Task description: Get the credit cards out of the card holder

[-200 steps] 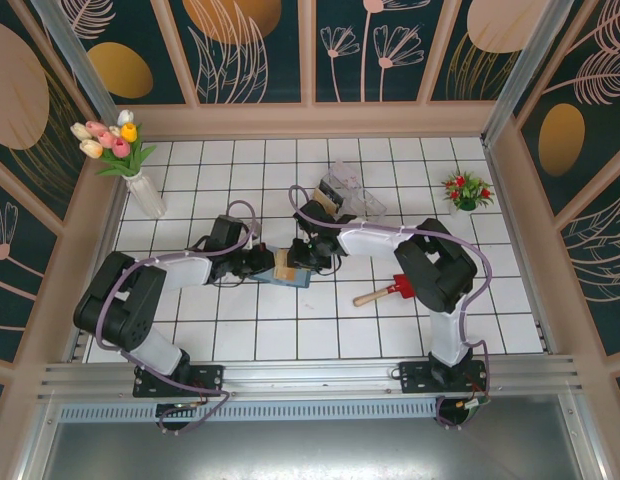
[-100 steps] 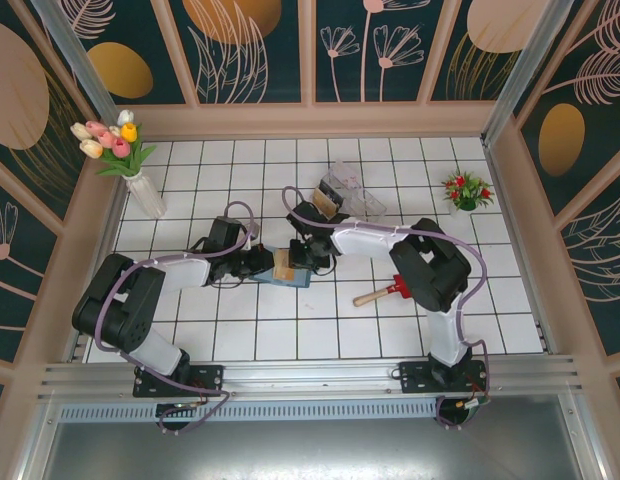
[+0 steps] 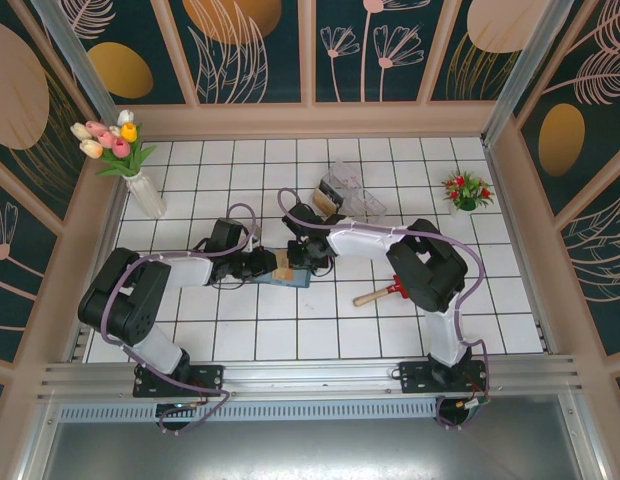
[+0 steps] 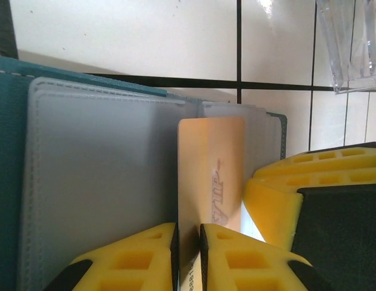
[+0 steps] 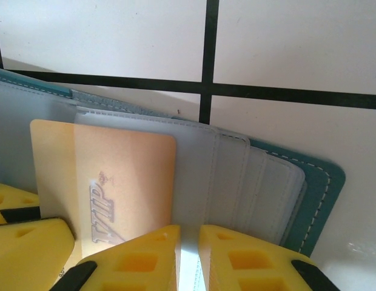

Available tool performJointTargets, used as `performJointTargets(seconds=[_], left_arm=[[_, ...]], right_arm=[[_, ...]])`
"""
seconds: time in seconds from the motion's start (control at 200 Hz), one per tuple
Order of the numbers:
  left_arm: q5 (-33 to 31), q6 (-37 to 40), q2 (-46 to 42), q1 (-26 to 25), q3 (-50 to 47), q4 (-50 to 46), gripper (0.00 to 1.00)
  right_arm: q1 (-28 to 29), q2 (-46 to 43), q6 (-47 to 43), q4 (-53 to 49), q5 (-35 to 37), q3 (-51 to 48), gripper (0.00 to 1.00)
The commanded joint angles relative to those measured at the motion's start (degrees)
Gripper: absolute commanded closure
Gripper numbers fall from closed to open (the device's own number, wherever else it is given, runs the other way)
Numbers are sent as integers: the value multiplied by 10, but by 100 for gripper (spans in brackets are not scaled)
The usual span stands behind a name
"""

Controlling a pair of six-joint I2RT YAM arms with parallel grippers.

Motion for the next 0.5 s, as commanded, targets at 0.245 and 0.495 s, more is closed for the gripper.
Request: performJointTargets(seconds=[0.245,0.495], left_arm=[[-64,41,-36,4,18,-87,100],[-124,65,-129,4,34,-186,100]], right_arm=[[-1,30,-2,-41,21,-22,79],[-11,-23,-39,29,-64,-13,73]])
